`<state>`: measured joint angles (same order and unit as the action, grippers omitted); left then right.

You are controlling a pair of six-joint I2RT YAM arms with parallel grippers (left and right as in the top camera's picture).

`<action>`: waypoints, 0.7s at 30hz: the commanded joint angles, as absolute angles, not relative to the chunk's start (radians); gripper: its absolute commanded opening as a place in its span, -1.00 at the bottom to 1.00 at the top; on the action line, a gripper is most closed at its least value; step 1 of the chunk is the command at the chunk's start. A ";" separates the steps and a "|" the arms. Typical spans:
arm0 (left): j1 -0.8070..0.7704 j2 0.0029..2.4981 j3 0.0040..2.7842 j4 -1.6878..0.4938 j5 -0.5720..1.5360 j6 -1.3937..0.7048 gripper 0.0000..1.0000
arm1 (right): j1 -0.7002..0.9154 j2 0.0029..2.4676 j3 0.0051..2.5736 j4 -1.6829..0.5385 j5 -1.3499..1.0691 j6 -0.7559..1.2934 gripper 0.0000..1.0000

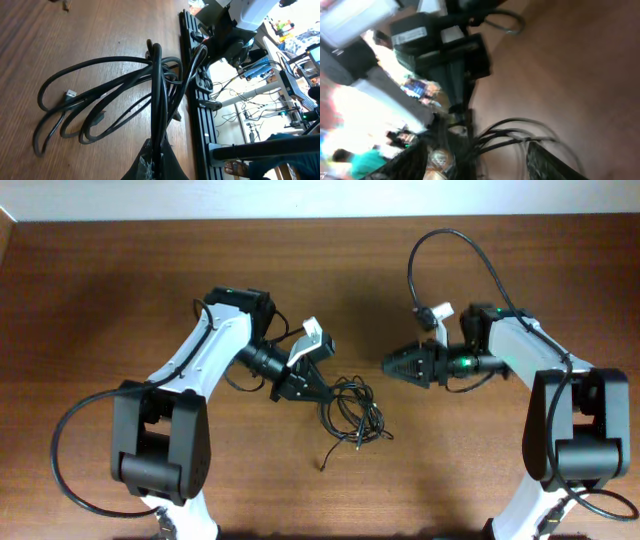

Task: Untangle cables
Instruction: 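Pull the held cables apart, left gripper leftward, right gripper rightward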

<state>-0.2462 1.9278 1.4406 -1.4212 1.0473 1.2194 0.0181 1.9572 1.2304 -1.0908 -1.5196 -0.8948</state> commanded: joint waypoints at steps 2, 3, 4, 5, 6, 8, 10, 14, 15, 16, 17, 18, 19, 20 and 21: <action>-0.248 1.903 1.435 -1.385 1.084 1.121 -1.00 | 0.019 1.953 1.240 -0.732 -1.127 -0.200 0.27; -0.248 1.903 1.435 -1.384 1.084 1.111 -1.00 | 0.028 1.953 1.240 -0.700 -0.979 -0.092 0.26; -0.248 1.903 1.435 -1.384 1.073 1.089 -1.00 | 0.047 1.953 1.240 -0.698 -0.876 -0.073 0.25; -0.248 1.903 1.435 -1.381 1.058 1.066 -1.00 | 0.060 1.953 1.240 -0.705 -0.867 -0.073 0.25; -0.248 1.903 1.435 -1.373 1.039 1.030 -1.00 | 0.076 1.953 1.240 -0.721 -0.867 -0.073 0.25; -0.248 1.903 1.435 -1.314 0.986 0.834 -1.00 | 0.106 1.953 1.240 -0.774 -0.867 -0.073 0.25; -0.241 1.903 1.435 -1.255 0.962 0.699 -1.00 | 0.128 1.953 1.240 -0.884 -0.967 -0.107 0.25; -0.178 1.903 1.435 -1.161 0.974 0.545 -1.00 | 0.159 1.953 1.240 -1.103 -1.111 -0.342 0.23; -0.165 1.903 1.435 -1.155 1.000 0.545 -1.00 | 0.173 1.953 1.238 -1.118 -1.111 -0.352 0.23; -0.157 1.903 1.435 -1.155 1.003 0.545 -1.00 | 0.186 1.953 1.238 -1.119 -1.111 -0.352 0.23; -0.153 1.903 1.435 -1.156 1.001 0.545 -1.00 | 0.198 1.953 1.238 -1.118 -1.111 -0.352 0.24; -0.152 1.903 1.435 -1.156 1.001 0.540 -1.00 | 0.210 1.953 1.238 -1.118 -1.112 -0.352 0.23; -0.152 1.903 1.435 -1.155 1.002 0.534 -1.00 | 0.228 1.953 1.238 -1.114 -1.111 -0.352 0.23; -0.152 1.903 1.434 -1.156 1.001 0.534 -1.00 | 0.248 1.953 1.238 -1.111 -1.112 -0.352 0.23; -0.152 1.903 1.433 -1.155 0.998 0.534 -1.00 | 0.263 1.953 1.238 -1.111 -1.112 -0.352 0.23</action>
